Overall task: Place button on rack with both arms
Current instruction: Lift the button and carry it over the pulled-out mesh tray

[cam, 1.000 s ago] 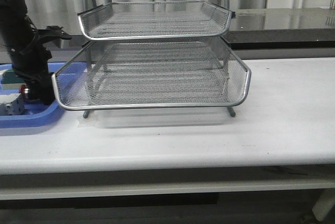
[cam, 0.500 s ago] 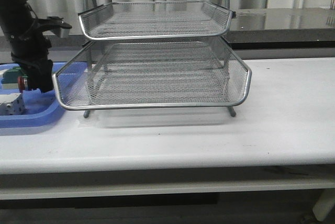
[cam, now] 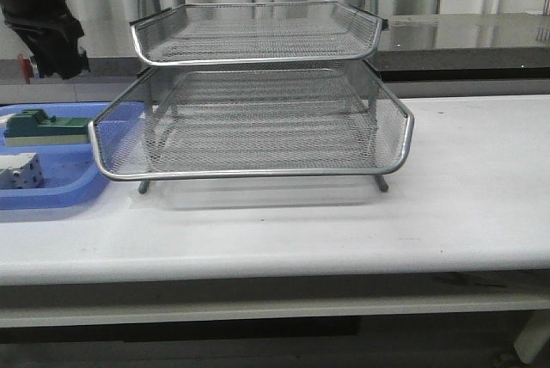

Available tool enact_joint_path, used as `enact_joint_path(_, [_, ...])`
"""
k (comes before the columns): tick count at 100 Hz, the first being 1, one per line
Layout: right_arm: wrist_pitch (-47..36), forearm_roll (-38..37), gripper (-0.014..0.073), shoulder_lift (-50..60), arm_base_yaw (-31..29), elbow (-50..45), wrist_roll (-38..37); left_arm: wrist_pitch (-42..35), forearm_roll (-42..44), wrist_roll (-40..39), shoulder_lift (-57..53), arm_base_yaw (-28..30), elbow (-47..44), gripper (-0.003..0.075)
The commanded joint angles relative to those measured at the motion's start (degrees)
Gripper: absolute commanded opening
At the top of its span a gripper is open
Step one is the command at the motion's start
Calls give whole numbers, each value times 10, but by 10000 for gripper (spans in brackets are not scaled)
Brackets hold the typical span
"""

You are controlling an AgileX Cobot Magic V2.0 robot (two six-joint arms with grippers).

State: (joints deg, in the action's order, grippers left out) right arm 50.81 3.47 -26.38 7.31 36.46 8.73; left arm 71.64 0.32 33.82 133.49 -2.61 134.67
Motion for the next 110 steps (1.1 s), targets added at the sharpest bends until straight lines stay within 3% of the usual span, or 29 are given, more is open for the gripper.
enact_joint_path(1, [-35, 0, -60, -2, -1, 13, 2, 13, -3, -16, -70, -3, -4, -20])
enact_joint_path(28, [-35, 0, -60, -2, -1, 13, 2, 13, -3, -28, -172, -3, -126, -20])
enact_joint_path(76, [-35, 0, -60, -2, -1, 13, 2, 13, -113, -40, -355, -11, -340, -20])
enact_joint_path(110, [-35, 0, -60, -2, -1, 13, 2, 2, -119, -38, -374, -139, -363, -20])
